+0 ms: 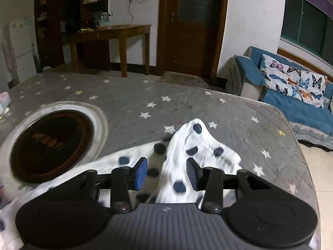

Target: Fold clothes

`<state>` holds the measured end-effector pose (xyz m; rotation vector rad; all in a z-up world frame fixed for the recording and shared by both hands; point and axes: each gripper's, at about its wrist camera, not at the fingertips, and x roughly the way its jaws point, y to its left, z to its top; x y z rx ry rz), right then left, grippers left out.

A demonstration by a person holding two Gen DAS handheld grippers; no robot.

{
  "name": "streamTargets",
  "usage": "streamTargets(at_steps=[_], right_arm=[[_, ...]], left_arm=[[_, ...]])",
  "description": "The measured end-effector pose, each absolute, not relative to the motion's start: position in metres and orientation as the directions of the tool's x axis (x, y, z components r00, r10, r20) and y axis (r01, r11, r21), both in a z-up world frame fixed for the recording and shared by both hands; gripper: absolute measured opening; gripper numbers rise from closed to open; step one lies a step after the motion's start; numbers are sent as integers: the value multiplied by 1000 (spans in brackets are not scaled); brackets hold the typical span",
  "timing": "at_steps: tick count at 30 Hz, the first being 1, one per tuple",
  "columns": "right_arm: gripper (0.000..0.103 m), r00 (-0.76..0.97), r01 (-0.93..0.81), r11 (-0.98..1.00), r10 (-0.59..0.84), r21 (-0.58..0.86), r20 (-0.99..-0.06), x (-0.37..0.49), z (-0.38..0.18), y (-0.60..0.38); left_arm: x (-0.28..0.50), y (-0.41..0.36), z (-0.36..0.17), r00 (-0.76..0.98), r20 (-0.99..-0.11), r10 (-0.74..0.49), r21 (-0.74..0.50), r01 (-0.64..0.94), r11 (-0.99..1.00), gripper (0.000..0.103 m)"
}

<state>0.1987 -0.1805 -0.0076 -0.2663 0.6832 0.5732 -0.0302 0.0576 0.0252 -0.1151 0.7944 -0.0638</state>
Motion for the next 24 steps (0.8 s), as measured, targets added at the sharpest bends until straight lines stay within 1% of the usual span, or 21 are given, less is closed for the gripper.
streamTargets(at_steps=[6,7,8,9,10,11,13,19,24], right_arm=[[39,625,-574,814,367,-88,-689,231,-32,-157],[36,624,-571,816,361,-89,-693,236,-35,-155],[27,623,-568,818,356,-90,-696,239,-38,-155],[22,622,-564,821,351,-89,-699,243,-40,-155],[14,623,-557,826,347,-86,-701,245,-41,-158],[10,628,-548,832,342,-85,-699,246,-41,-161],[7,644,-532,843,336,-87,-688,246,-38,-170],[5,721,-445,888,277,-117,-635,237,-15,-219],[5,759,-343,928,181,-147,-625,225,-6,-269]], left_arm=[[-11,53,14,675,-731,-97,-119,14,993,46],[-10,53,12,673,-734,-96,-119,12,993,46],[-9,54,11,670,-736,-95,-119,10,993,46],[-8,54,10,668,-738,-95,-120,9,993,46],[-7,54,9,666,-740,-95,-120,8,993,46],[-6,55,8,663,-742,-94,-120,7,993,46],[-6,54,6,660,-746,-92,-117,6,993,46],[-7,51,2,665,-742,-85,-104,11,994,46],[-8,51,0,666,-741,-85,-102,13,995,46]])
